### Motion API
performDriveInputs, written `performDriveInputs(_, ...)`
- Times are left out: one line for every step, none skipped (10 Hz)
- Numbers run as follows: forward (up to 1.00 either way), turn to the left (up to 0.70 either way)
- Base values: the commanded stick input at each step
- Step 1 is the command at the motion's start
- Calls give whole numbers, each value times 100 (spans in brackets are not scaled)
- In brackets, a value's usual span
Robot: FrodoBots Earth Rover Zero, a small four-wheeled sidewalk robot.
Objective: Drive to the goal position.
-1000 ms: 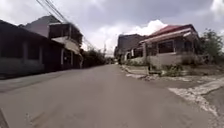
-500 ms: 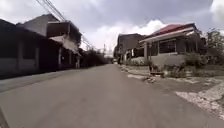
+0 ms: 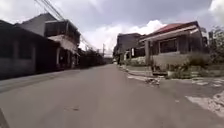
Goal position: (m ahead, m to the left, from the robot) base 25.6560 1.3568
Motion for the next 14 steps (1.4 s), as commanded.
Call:
performDriveInputs(70, 1)
performDriveInputs(70, 1)
performDriveInputs(70, 1)
performDriveInputs(70, 1)
performDriveInputs(70, 1)
performDriveInputs(70, 1)
performDriveInputs(70, -3)
performDriveInputs(70, -9)
performDriveInputs(70, -25)
performDriveInputs(70, -34)
performDriveInputs(70, -15)
performDriveInputs(70, 1)
performDriveInputs(70, 1)
performDriveInputs(70, 1)
